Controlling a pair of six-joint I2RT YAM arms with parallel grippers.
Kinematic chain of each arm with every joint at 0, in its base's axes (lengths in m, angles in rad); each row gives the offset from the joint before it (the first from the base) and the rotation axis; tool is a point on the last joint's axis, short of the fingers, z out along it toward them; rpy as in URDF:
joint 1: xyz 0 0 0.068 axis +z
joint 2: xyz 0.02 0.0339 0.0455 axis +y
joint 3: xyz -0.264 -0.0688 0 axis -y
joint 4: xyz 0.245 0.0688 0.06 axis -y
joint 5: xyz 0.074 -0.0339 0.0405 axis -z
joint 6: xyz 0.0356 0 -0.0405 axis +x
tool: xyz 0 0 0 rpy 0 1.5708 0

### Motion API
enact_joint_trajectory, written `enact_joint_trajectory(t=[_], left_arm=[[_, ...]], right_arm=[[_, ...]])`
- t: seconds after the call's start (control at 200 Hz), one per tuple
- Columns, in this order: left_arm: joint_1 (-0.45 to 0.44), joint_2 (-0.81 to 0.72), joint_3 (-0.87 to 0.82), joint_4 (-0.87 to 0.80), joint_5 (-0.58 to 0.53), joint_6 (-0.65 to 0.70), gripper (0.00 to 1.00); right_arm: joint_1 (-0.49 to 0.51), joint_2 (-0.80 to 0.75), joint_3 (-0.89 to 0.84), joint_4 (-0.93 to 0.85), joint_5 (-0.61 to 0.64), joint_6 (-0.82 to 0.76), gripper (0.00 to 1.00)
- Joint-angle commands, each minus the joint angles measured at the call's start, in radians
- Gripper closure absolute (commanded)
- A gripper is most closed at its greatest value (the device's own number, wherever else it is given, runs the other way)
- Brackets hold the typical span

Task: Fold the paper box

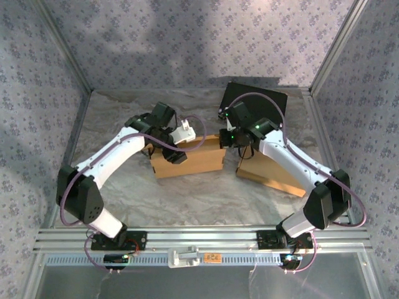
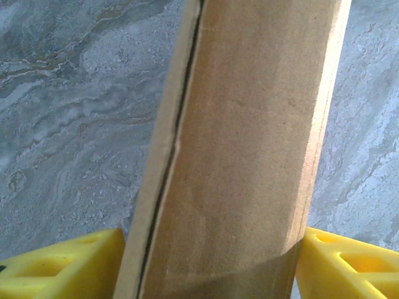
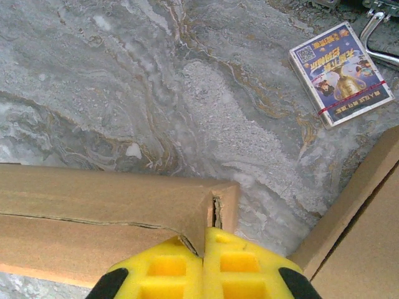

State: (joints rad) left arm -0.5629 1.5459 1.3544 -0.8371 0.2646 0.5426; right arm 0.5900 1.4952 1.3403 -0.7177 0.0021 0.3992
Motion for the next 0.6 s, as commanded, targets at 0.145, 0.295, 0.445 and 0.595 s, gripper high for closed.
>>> enact_joint_trajectory(t=[0.145,0.295,0.445,0.595], left_arm=[[0.014,-0.066,-0.019,0.041,-0.012,-0.062,0.24],[0.02,-0.072,-0.02,0.061,-0.011,-0.1,0.18],[0.024,-0.081,-0.032,0.096,-0.008,-0.134,0.17],[0.029,-0.103,-0.038,0.129,-0.007,-0.167,0.17]], right_arm=[[0.042,-0.021,-0.01,-0.031,0.094,-0.01,1.0],[0.074,-0.024,-0.01,-0.04,0.135,-0.001,1.0],[0.1,-0.029,-0.008,-0.042,0.162,0.013,1.0],[0.118,-0.028,-0.014,-0.043,0.183,0.025,1.0]])
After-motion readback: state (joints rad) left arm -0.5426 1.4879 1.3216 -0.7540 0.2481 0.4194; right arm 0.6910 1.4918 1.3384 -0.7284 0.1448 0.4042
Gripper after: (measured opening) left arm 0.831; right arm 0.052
